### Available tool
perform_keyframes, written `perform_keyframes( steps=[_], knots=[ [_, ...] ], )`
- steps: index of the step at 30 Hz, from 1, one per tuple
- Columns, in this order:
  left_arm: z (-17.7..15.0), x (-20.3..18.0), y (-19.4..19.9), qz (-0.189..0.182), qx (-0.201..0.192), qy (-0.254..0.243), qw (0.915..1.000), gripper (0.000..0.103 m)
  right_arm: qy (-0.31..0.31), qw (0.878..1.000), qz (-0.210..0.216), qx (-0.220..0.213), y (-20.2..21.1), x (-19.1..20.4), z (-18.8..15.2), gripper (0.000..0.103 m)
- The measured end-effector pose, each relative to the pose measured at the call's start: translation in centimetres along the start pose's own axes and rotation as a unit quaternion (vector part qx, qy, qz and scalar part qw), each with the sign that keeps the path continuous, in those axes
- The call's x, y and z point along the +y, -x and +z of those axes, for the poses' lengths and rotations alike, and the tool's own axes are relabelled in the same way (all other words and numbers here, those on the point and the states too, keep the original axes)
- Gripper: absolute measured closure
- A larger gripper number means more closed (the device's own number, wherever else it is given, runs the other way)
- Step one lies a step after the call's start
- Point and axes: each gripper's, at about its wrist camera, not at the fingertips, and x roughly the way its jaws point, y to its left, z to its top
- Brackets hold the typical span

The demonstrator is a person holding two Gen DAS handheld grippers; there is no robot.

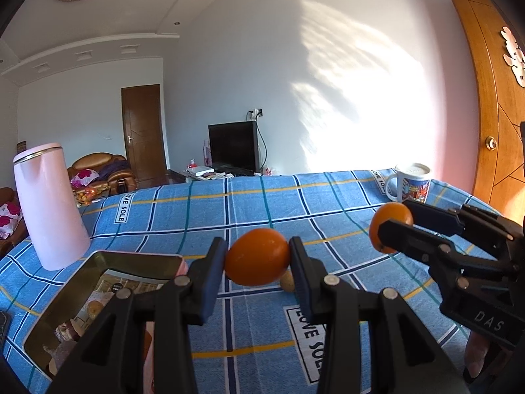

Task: Organize fruits
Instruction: 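Carry both oranges over the pink tin box and open both grippers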

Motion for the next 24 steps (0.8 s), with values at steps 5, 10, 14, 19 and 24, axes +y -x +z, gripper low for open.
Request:
perform_keyframes(
  steps=[5, 10, 14, 19, 24],
  knots=[
    [-0.1, 0.3, -0.2, 0.001, 0.010, -0.004, 0.9999, 0.062, 0.001, 1.000, -0.002, 0.019, -1.0, 0.5, 0.2, 0.064],
    [0.0, 3.5, -0.1, 0.022, 0.025, 0.013, 0.9994, 0.062, 0.004, 0.998, 0.020, 0.055, -3.3, 1.9, 0.8, 0.064],
    [0.2, 7.7, -0.4, 0.055, 0.043, 0.040, 0.9968, 0.062, 0.015, 0.996, 0.046, 0.076, -5.4, 4.2, 2.2, 0.064],
    [0.0, 12.5, -1.3, 0.090, 0.074, 0.065, 0.9910, 0.062, 0.029, 0.991, 0.082, 0.100, -8.3, 8.1, 3.4, 0.064],
    [-0.8, 15.9, -2.2, 0.111, 0.101, 0.088, 0.9848, 0.062, 0.039, 0.988, 0.105, 0.109, -10.3, 11.2, 3.5, 0.064]
  ],
)
